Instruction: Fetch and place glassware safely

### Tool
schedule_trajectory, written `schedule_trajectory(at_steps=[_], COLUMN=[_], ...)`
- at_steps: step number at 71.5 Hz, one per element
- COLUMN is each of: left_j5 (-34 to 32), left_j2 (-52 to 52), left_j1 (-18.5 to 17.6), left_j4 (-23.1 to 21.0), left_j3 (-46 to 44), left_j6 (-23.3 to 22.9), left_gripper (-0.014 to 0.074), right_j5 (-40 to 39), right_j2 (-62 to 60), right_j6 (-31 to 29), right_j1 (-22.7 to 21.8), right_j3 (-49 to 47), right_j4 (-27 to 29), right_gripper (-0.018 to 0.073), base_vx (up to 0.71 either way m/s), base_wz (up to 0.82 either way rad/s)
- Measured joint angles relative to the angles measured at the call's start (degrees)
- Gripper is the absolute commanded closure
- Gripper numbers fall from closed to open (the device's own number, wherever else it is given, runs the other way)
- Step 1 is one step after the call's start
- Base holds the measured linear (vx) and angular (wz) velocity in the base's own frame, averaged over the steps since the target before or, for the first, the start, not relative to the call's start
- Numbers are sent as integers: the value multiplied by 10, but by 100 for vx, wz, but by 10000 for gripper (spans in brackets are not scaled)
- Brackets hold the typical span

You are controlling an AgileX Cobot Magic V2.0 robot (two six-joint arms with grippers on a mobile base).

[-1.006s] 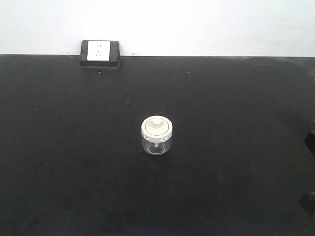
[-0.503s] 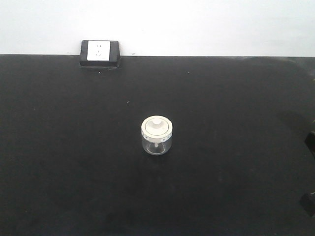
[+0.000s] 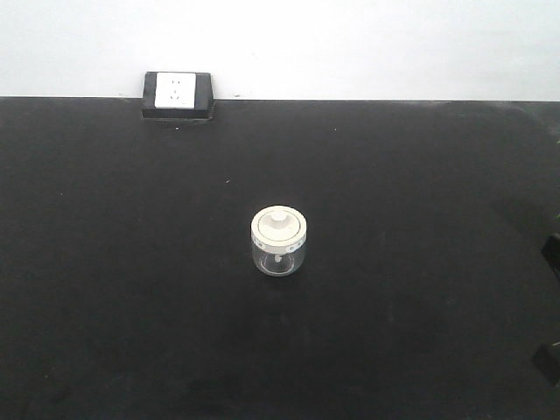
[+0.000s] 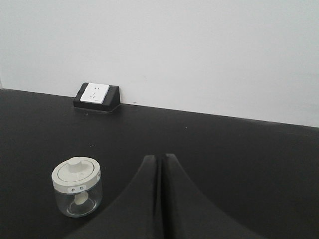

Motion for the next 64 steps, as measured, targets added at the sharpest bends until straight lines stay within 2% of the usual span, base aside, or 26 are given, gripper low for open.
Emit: schedule_trajectory(at_steps=[64], left_j5=[-8], left_j2=[0], left_j1=[0], left_j4=[0], left_j3=[0], left_j6=[0], left_gripper=[603], right_j5=[1], right_j2=[0], right_j6=[0], right_j1=[0], right_j3=[0], right_j4=[0], right_gripper=[567], base_vx=[0], base_wz=[0])
